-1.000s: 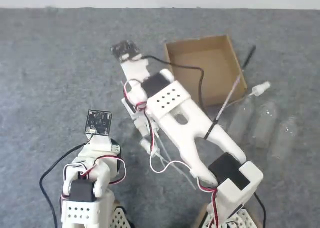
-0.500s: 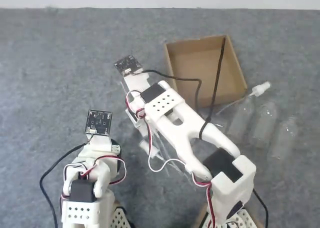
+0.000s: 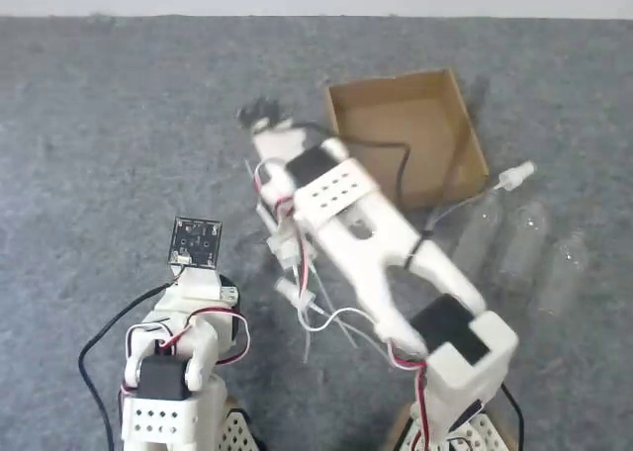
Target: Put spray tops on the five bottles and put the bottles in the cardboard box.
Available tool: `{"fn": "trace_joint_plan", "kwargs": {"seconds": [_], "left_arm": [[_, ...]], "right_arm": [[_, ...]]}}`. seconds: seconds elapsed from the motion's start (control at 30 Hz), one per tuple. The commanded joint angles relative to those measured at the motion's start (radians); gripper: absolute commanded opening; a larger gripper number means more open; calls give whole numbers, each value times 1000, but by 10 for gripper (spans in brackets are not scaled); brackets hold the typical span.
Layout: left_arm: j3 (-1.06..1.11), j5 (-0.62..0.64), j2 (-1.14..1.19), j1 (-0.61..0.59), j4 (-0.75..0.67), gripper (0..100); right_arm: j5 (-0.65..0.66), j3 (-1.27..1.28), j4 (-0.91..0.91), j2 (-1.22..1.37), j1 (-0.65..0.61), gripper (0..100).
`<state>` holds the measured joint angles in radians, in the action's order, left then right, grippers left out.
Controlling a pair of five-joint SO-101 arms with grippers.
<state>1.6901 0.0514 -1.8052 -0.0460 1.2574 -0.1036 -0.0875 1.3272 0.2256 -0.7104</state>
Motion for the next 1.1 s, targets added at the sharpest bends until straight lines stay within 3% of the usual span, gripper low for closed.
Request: {"fn": "trace_joint_plan", "kwargs": {"seconds": [0.0,0.2,0.53,0.73,0.93,1.07], "left_arm": [[-5,2,-15,-5,5,12],[-5,2,-15,-5,5,12],[-5,2,-15,-5,5,12],[-5,2,-15,-5,5,12],[-5,2,-15,-5,5,12],[-5,2,-15,-5,5,12]], "right_arm": [[12,-224,214,-171,97,227],[101,-348,377,-308,285,227],[235,-338,346,-375,751,227],[233,-186,119,-352,931,227],[219,-107,-87,-163,977,227],[129,-107,-231,-28,977,227]]}}
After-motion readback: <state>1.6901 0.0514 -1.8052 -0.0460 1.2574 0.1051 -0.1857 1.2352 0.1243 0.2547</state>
